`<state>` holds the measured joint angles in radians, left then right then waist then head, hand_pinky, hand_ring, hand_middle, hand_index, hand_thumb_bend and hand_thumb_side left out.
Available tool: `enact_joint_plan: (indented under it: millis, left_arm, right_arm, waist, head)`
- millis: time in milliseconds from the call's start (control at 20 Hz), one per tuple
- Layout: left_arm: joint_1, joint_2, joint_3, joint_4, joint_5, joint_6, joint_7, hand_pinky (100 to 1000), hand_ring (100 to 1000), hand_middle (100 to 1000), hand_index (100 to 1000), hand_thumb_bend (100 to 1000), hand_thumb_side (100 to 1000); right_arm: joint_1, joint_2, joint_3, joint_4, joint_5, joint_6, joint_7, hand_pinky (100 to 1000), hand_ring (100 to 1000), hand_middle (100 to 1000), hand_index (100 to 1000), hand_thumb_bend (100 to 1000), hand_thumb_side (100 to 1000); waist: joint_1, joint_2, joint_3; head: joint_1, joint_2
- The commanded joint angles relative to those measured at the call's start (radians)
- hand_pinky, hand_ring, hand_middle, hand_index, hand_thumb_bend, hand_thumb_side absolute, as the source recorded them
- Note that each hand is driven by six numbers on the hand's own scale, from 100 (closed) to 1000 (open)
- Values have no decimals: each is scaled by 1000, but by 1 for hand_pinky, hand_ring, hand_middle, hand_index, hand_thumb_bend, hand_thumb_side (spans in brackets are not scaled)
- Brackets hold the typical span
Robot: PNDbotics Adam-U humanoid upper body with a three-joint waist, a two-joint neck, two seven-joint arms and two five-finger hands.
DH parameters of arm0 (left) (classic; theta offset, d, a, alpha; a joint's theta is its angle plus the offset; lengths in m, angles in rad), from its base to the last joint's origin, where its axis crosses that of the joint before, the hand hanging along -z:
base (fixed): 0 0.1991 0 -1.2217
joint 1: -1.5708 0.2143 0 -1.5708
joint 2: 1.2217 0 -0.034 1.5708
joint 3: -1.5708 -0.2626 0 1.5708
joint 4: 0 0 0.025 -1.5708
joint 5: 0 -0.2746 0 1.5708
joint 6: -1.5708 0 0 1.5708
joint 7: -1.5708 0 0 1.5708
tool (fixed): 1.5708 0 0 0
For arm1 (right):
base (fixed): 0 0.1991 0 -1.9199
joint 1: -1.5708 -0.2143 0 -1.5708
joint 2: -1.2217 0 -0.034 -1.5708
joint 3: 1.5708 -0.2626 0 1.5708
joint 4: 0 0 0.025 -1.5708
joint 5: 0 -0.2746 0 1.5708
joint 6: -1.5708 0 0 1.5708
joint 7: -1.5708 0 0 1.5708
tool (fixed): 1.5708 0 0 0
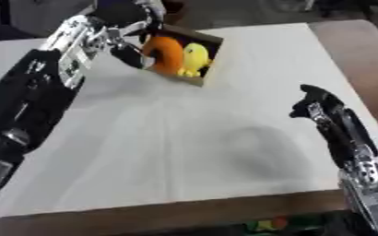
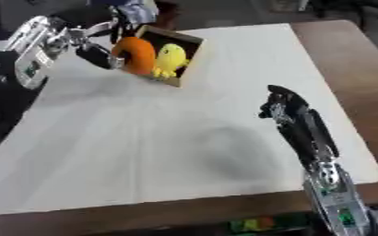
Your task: Pick up objects on the table and place them in the box.
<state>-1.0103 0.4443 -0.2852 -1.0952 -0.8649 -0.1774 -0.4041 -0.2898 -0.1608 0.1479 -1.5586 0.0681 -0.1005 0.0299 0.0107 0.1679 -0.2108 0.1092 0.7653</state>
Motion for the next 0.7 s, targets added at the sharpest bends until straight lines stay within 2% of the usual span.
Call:
enact_joint_plan:
  millis: [50,200,350,500,600,650,700]
  left_arm:
    - [-49,-35,57,81,-71,79,60,662,505,544,686,144,171]
    - [-75,-104,109,216,-135,168,179,663,509,550,696,100,232]
    - [-94,-164,157,331,-144,243,310,661,514,564,709,100,276]
    - [-104,-199,185,401,-134,305,429,661,521,584,730,100,304]
    - [-105,-213,194,427,-121,336,494,672,546,628,775,100,334]
    - [-103,-218,192,438,-112,339,508,695,593,699,832,100,452]
    - [-101,-220,190,449,-100,336,509,705,612,744,871,100,521]
  right_arm:
    - [-9,-14,-3,-9,-2,-1,2,727,586,547,852,100,724]
    - [-10,-12,1,-9,-5,-1,6,727,586,547,852,100,727]
    - [-10,-10,5,-9,-7,-1,9,727,586,547,852,100,729]
    - [-10,-9,7,-10,-8,-1,13,727,586,547,852,100,730]
    - [-10,-9,8,-10,-8,-1,14,728,586,547,852,100,730]
    - [-10,-8,8,-10,-8,-1,14,728,586,547,852,100,730]
    - [-9,-8,8,-11,-8,-1,14,728,586,547,852,100,730]
  waist:
    - [14,-14,-6]
    - [14,-12,-18]
    - [16,-10,-30]
    - [19,-9,-39]
    - [21,-10,-45]
    - [22,-10,-47]
    - [23,-11,-48]
  head:
    - [2,5]
    - [9,5]
    - [17,5]
    - [23,5]
    - [25,5]
    - [26,5]
    - [26,5]
